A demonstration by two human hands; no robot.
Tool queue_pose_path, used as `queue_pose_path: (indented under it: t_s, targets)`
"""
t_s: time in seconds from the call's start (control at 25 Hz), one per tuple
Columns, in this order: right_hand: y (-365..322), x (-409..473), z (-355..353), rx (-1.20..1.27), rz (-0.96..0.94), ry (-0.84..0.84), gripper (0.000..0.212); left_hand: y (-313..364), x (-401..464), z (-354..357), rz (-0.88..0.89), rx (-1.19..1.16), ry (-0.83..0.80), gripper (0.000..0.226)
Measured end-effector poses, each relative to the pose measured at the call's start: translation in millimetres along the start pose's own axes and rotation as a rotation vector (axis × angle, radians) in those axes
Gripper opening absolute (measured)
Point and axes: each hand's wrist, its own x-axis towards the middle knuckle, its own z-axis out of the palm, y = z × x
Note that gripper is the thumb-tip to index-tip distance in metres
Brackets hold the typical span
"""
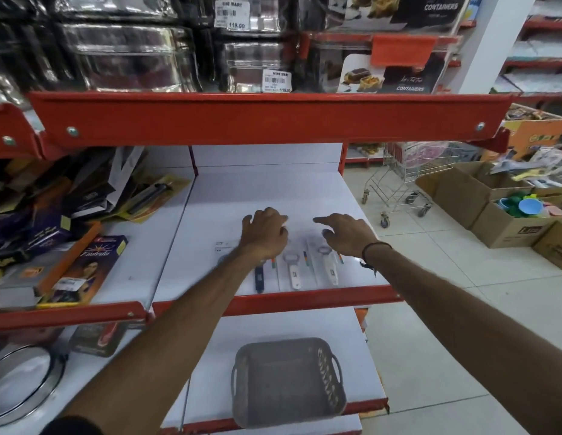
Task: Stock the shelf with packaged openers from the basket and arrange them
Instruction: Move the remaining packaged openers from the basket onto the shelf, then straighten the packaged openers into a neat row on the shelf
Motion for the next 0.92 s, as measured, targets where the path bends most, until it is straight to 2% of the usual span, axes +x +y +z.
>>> queue_pose_path:
  t_s: [0.12, 0.24, 0.36, 0.52, 0.92]
  targets:
    - [-13.6, -4.1, -4.3, 0.06, -0.061, -0.005, 0.051, -35.4, -10.6, -39.7, -0.042, 0.049, -0.136, 0.052]
    - [-52.0, -2.2, -6.4, 0.206, -0.166, -0.168, 0.072, -65.9, -25.9, -69.6, -0.128, 0.224, -0.426, 0.068]
    - [-91.5, -4.4, 3.4, 0.183, -0.241, -0.334, 0.091, -73.7, -42.8, -69.2, -0.127, 0.349, -0.551, 0.085]
    - [-107.1, -5.5, 17.6, 0.044, -0.262, -0.402, 0.091, -85.2, -54.1, -59.3, -0.091, 0.368, -0.548, 0.088]
    - [-104.9, -3.8, 20.1, 0.069, -0.249, -0.403, 0.09, -93.2, -45.8, -56.5, -0.105, 0.307, -0.51, 0.088]
